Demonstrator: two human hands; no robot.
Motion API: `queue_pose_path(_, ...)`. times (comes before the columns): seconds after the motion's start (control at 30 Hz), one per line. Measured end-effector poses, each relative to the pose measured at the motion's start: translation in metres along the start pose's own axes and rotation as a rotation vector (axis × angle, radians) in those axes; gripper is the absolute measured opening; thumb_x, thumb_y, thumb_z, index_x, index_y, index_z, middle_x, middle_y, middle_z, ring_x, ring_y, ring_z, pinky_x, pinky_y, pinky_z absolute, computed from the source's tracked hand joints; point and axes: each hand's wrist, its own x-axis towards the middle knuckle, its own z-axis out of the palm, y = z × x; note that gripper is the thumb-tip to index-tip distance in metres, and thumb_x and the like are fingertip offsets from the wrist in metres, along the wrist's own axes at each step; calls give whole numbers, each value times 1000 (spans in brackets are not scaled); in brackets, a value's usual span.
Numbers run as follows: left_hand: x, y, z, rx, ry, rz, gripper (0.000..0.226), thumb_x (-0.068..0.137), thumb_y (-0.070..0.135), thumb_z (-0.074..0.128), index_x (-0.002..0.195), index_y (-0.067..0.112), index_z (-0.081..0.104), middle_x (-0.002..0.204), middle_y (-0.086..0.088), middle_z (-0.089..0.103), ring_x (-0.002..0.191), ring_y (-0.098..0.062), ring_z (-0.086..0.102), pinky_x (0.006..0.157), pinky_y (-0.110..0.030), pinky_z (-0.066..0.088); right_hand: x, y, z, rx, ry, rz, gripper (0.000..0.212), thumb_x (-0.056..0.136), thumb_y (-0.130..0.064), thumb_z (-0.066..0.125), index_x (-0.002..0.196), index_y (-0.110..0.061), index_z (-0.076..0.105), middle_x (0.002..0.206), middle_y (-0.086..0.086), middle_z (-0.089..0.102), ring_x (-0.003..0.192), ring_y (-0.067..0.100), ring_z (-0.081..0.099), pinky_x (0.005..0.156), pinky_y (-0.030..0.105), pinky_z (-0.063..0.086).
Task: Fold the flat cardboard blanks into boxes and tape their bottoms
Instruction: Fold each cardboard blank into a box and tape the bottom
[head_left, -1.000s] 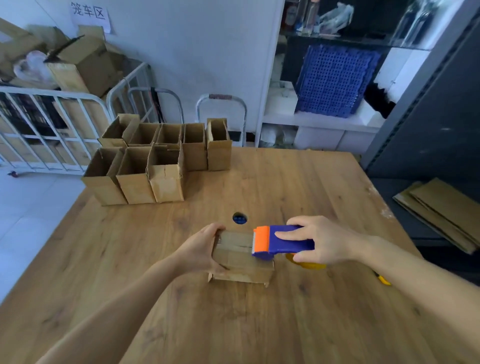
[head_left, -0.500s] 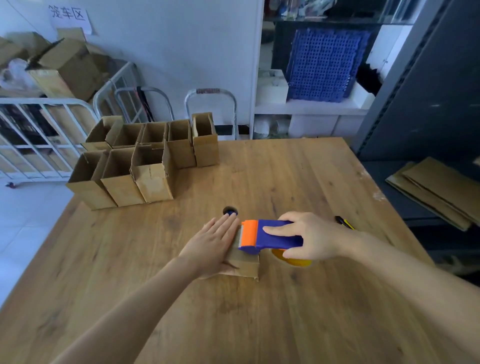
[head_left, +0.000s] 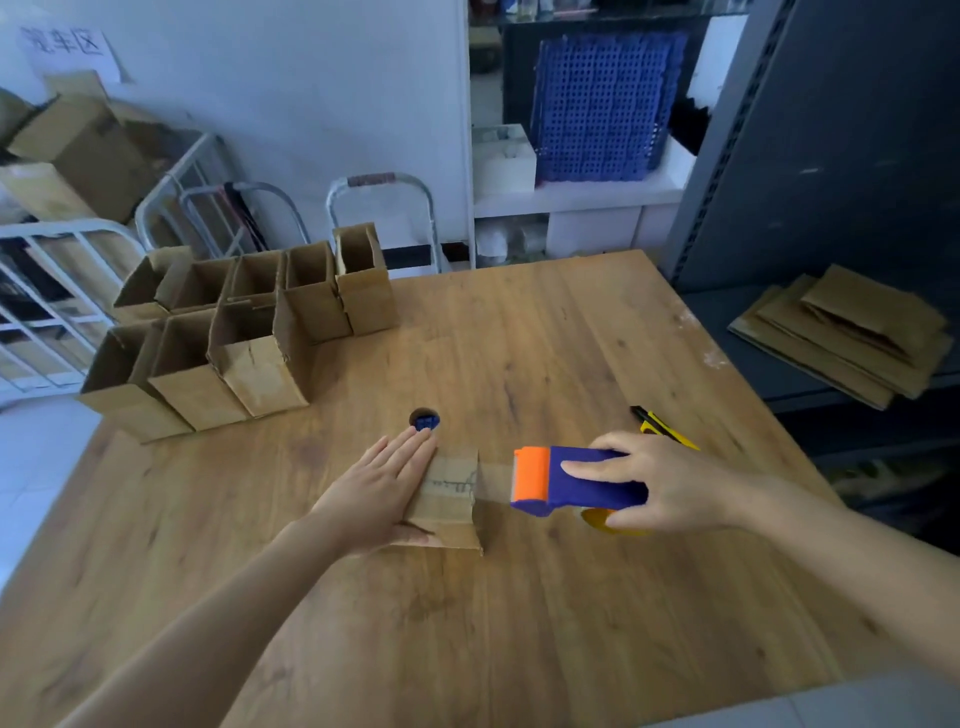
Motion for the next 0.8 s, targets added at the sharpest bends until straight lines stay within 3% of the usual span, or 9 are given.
queue_pose_path(0.07,3,1,-1,8,-19,7,123,54,93,-4,150,16,-19,161,-1,-11,139,-13,-24,107,-31,-22,-5,3,0,5,2,21,63,83,-31,70,137,-46,42,127,-11,45,109,2,49,86,9,37)
queue_pose_path(0.17,7,2,-5,14,-44,-1,118,58,86,10,149,18,-21,161,-1,-11,138,-12,-25,108,-31,-21,-1,4,7,-161,-23,-5,62,84,-36,65,141,-40,41,126,-6,47,107,12,51,89,27,43)
queue_pose_path(0.27,5,2,-2,47,-36,21,107,61,87,6,143,30,-31,160,-6,-13,140,-20,-25,109,-34,-19,9,1,13,-311,-62,-41,59,84,-47,55,141,-42,39,119,-4,50,100,18,54,82,38,48)
queue_pose_path(0.37,4,2,-1,63,-53,33,93,76,80,23,141,43,-32,159,-9,-19,143,-26,-23,110,-37,-16,18,-9,11,-420,-98,-48,52,90,-44,51,140,-40,37,115,-1,47,98,20,49,76,32,43)
queue_pose_path(0.47,4,4,-1,47,-36,32,94,86,69,43,142,45,-28,158,-8,-21,143,-25,-25,109,-36,-17,25,-27,7,-438,-148,-54,46,93,-35,50,138,-35,40,101,1,42,87,20,41,67,28,29)
queue_pose_path(0.57,2,4,1,40,-9,30,96,86,67,47,141,46,-29,159,-7,-20,136,-20,-30,109,-36,-18,35,-44,5,-466,-201,-42,48,92,-27,49,139,-32,42,93,3,39,83,23,42,65,29,27)
queue_pose_path(0.7,0,5,3,33,-1,24,99,85,66,49,134,51,-36,159,-6,-21,136,-19,-29,111,-36,-17,51,-64,-1,-522,-259,-35,43,89,-18,48,131,-25,50,90,7,45,79,26,47,65,34,38)
queue_pose_path(0.8,0,4,4,39,-4,10,100,86,65,49,132,52,-38,158,-5,-22,136,-18,-30,111,-37,-17,59,-73,-6,-489,-282,-2,44,87,-11,48,129,-22,55,82,2,45,74,22,45,56,30,33)
